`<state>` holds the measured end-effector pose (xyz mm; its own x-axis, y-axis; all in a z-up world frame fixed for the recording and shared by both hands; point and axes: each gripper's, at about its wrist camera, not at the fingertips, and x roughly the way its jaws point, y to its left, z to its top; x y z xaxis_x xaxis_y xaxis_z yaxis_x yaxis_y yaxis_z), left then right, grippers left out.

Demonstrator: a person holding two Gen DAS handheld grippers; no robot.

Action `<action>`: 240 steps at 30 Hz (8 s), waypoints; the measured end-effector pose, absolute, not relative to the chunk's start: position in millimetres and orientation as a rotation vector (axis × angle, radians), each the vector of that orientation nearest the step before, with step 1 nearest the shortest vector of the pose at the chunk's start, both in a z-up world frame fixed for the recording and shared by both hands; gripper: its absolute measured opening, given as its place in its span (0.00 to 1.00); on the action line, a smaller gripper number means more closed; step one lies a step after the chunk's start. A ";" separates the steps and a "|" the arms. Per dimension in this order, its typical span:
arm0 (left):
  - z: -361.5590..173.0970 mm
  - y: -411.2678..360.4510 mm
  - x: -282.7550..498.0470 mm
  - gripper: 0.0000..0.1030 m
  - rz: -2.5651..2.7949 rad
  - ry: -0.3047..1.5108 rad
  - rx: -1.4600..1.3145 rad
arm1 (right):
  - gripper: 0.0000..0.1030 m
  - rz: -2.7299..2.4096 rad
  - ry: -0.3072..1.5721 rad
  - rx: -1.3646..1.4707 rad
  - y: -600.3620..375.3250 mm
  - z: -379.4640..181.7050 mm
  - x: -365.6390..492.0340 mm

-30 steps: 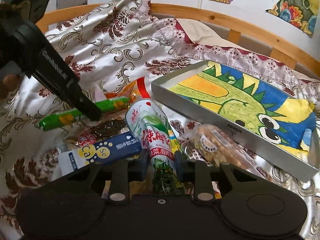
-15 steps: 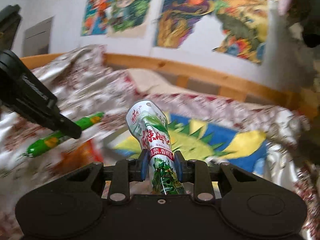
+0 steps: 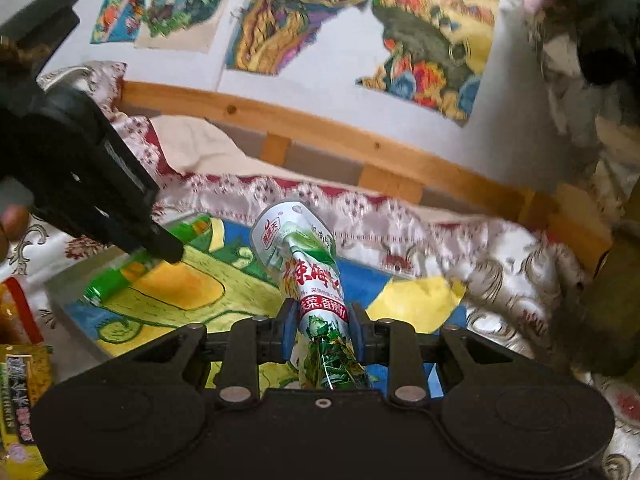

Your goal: Organize snacks

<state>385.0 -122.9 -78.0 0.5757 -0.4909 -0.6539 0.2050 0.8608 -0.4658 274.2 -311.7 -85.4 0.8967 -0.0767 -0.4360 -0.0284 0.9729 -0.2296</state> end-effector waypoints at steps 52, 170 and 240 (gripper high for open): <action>2.2 -24.6 129.5 1.00 -0.056 0.553 0.075 | 0.99 0.043 0.381 0.109 -270.3 -5.9 67.7; -92.2 -2.1 275.6 0.44 -0.342 1.113 0.141 | 0.44 0.156 0.794 0.014 -140.0 -108.9 131.1; -86.4 -18.8 200.7 0.76 -0.275 1.118 0.225 | 0.57 0.093 0.780 -0.105 -137.7 -117.3 88.9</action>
<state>200.7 -18.8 -86.4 0.4101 -0.1040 -0.9061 0.3279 0.9438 0.0401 88.9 -137.7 -117.3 0.7073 0.0452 -0.7055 -0.1227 0.9907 -0.0596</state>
